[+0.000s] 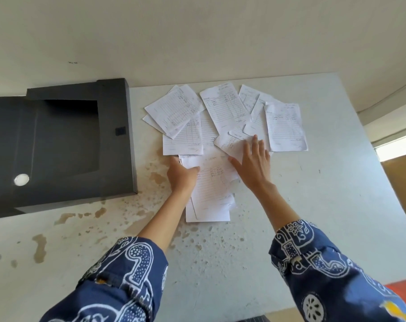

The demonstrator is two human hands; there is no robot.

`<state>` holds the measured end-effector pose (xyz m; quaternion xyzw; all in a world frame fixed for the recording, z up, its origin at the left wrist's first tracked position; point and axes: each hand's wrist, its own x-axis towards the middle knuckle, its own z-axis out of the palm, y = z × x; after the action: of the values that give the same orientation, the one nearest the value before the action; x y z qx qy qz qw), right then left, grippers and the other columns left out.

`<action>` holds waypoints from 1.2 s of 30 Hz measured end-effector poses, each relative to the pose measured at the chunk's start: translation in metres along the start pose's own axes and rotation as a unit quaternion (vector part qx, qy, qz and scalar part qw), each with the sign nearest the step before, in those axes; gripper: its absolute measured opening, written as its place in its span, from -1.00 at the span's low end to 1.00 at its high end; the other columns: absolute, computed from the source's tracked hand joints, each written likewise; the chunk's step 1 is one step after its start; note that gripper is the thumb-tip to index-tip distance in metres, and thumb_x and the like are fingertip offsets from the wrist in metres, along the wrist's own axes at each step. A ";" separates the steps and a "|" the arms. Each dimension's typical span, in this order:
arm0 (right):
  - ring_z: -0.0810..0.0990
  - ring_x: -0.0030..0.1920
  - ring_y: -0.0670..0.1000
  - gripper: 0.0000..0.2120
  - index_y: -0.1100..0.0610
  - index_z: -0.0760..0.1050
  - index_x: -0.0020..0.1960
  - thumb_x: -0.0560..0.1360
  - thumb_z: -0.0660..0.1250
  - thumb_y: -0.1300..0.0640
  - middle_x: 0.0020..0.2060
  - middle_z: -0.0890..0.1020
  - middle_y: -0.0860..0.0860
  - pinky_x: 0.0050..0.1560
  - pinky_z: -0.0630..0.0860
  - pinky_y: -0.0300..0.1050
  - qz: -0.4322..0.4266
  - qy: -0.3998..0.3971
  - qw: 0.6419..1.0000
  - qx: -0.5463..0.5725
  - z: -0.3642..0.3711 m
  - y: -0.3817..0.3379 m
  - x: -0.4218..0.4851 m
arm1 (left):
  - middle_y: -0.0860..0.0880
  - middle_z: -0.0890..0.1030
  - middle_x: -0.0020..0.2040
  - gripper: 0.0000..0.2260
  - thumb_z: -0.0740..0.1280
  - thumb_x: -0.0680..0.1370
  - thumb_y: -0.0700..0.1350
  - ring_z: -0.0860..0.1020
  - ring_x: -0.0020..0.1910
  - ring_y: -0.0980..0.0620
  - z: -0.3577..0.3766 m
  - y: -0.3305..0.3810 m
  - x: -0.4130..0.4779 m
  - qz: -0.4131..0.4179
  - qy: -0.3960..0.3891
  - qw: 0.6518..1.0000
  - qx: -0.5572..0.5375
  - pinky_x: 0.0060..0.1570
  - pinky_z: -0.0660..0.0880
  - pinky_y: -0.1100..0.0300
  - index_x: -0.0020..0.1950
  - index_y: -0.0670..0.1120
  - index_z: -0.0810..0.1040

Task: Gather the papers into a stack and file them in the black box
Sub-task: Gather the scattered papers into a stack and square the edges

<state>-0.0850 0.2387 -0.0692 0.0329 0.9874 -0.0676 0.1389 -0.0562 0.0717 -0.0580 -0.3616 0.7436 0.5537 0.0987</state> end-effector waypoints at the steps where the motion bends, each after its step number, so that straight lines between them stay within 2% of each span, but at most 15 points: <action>1: 0.11 0.49 0.35 -0.45 0.30 0.17 0.45 0.57 0.20 0.04 0.49 0.12 0.34 0.45 0.16 0.26 -0.011 0.004 1.000 -0.020 0.001 -0.001 -0.001 | -0.10 0.53 0.25 -0.55 0.41 0.46 -0.28 0.54 0.08 -0.06 0.000 0.000 0.000 0.000 -0.003 1.000 -0.004 -0.06 0.46 0.23 0.32 -0.20 0.38; 5: 0.33 0.34 0.46 -0.55 0.39 0.31 0.36 0.46 0.15 0.47 0.37 0.32 0.44 0.23 0.41 0.33 -0.036 0.042 0.997 -0.057 0.002 0.000 -0.001 | -0.12 0.56 0.16 -0.63 0.37 0.47 -0.28 0.51 -0.08 0.01 -0.002 -0.002 -0.001 -0.004 -0.016 1.000 -0.020 -0.35 0.38 0.35 0.26 -0.20 0.41; 8: 0.48 0.21 0.44 -0.53 0.40 0.41 0.27 0.37 0.15 0.54 0.27 0.46 0.42 0.08 0.50 0.27 -0.056 0.046 0.996 -0.053 -0.001 0.003 -0.001 | -0.16 0.60 0.12 -0.68 0.37 0.47 -0.28 0.59 -0.05 -0.07 -0.003 -0.005 -0.001 0.001 -0.024 0.999 -0.033 -0.21 0.54 0.20 0.20 -0.20 0.44; 11: 0.57 0.09 0.32 -0.55 0.38 0.40 0.24 0.37 0.10 0.50 0.22 0.53 0.33 0.03 0.48 0.14 -0.080 0.066 0.994 -0.031 -0.010 -0.006 -0.011 | -0.15 0.62 0.08 -0.75 0.34 0.49 -0.28 0.62 -0.03 -0.08 -0.004 -0.007 -0.002 0.003 -0.031 0.998 -0.056 -0.05 0.59 0.07 0.15 -0.18 0.46; 14: 0.56 0.05 0.23 -0.59 0.32 0.39 0.24 0.43 0.05 0.47 0.17 0.55 0.24 0.02 0.43 0.07 -0.092 0.060 0.994 0.025 -0.017 -0.025 -0.031 | -0.10 0.57 0.03 -0.77 0.25 0.58 -0.14 0.53 -0.06 0.00 -0.004 -0.003 -0.007 0.019 -0.038 0.997 -0.067 -0.19 0.46 0.24 0.21 -0.19 0.45; 16: 0.52 0.11 0.22 -0.56 0.29 0.38 0.29 0.46 0.03 0.46 0.23 0.52 0.21 0.07 0.45 0.04 -0.090 0.039 0.994 0.048 -0.017 -0.039 -0.044 | -0.06 0.53 0.06 -0.67 0.15 0.62 0.04 0.50 0.00 0.03 -0.005 0.001 -0.012 0.020 -0.057 0.996 -0.072 -0.19 0.41 0.29 0.26 -0.16 0.41; 19: 0.42 0.25 0.18 -0.58 0.23 0.37 0.34 0.51 0.05 0.38 0.32 0.43 0.20 0.15 0.45 0.03 -0.077 -0.032 0.993 0.080 -0.012 -0.058 -0.058 | -0.01 0.46 0.27 -0.47 0.04 0.59 0.23 0.42 0.30 0.01 -0.007 0.004 -0.016 0.004 -0.100 0.991 -0.085 0.08 0.32 0.23 0.43 -0.09 0.29; 21: 0.37 0.30 0.17 -0.63 0.19 0.38 0.34 0.55 0.11 0.22 0.33 0.42 0.18 0.20 0.43 0.05 -0.087 -0.078 0.986 0.117 -0.010 -0.062 -0.060 | 0.00 0.38 0.40 -0.37 0.12 0.54 0.28 0.31 0.43 0.00 -0.008 0.004 -0.017 -0.003 -0.107 0.990 -0.088 0.23 0.28 0.17 0.50 -0.06 0.20; 23: 0.39 0.30 0.15 -0.59 0.12 0.42 0.33 0.53 0.23 0.00 0.30 0.47 0.15 0.27 0.42 0.08 -0.124 -0.134 0.972 0.145 -0.012 -0.060 -0.058 | -0.02 0.40 0.43 -0.31 0.33 0.46 0.22 0.37 0.42 -0.05 -0.010 0.002 -0.014 0.009 -0.098 0.992 -0.080 0.37 0.33 0.07 0.47 -0.07 0.24; 24: 0.43 0.28 0.13 -0.56 0.10 0.45 0.31 0.50 0.28 -0.08 0.27 0.50 0.13 0.27 0.42 0.10 -0.130 -0.156 0.964 0.173 -0.015 -0.056 -0.055 | -0.06 0.47 0.38 -0.34 0.42 0.44 0.11 0.44 0.36 -0.06 -0.010 0.000 -0.011 0.014 -0.095 0.992 -0.077 0.34 0.40 0.04 0.44 -0.09 0.28; 26: 0.48 0.24 0.10 -0.57 0.10 0.49 0.26 0.48 0.32 -0.10 0.24 0.52 0.12 0.28 0.43 0.10 -0.110 -0.164 0.951 0.240 -0.027 -0.045 -0.049 | -0.10 0.53 0.30 -0.43 0.43 0.44 -0.18 0.51 0.29 -0.08 -0.009 -0.004 -0.008 0.012 -0.084 0.994 -0.064 0.24 0.49 0.05 0.41 -0.12 0.32; 28: 0.45 0.27 0.11 -0.61 0.13 0.45 0.28 0.51 0.31 -0.01 0.27 0.48 0.13 0.32 0.39 0.09 -0.070 -0.100 0.963 0.242 -0.035 -0.027 -0.037 | -0.08 0.55 0.27 -0.47 0.35 0.45 -0.32 0.53 0.25 -0.07 -0.008 -0.006 -0.004 0.020 -0.071 0.996 -0.044 0.16 0.50 0.11 0.40 -0.11 0.35; 31: 0.33 0.33 0.21 -0.48 0.19 0.29 0.38 0.47 0.33 0.14 0.34 0.35 0.21 0.31 0.30 0.11 0.038 0.005 0.991 0.132 -0.037 0.010 -0.012 | -0.02 0.54 0.21 -0.48 0.32 0.45 -0.36 0.52 0.16 0.00 -0.009 -0.006 -0.005 0.034 -0.048 0.998 -0.025 0.06 0.45 0.20 0.38 -0.11 0.32; 34: 0.28 0.32 0.28 -0.28 0.27 0.19 0.37 0.38 0.46 0.03 0.31 0.31 0.27 0.30 0.28 0.13 0.149 -0.007 0.985 0.090 -0.040 0.037 0.004 | 0.00 0.47 0.11 -0.48 0.35 0.47 -0.37 0.46 0.02 0.07 -0.009 -0.004 -0.009 0.048 -0.023 0.999 0.001 -0.04 0.41 0.30 0.36 -0.16 0.25; 36: 0.27 0.33 0.28 -0.17 0.30 0.19 0.34 0.30 0.52 -0.08 0.30 0.30 0.27 0.33 0.27 0.10 0.186 -0.026 0.977 0.098 -0.043 0.046 0.010 | 0.01 0.44 0.06 -0.49 0.35 0.48 -0.37 0.44 -0.02 0.08 -0.007 -0.003 -0.011 0.053 -0.010 0.998 0.021 -0.25 0.40 0.43 0.36 -0.17 0.23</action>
<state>-0.1023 0.2909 -0.0369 0.2272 0.9489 -0.1375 0.1706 -0.0441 0.0696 -0.0516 -0.3135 0.7722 0.5462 0.0841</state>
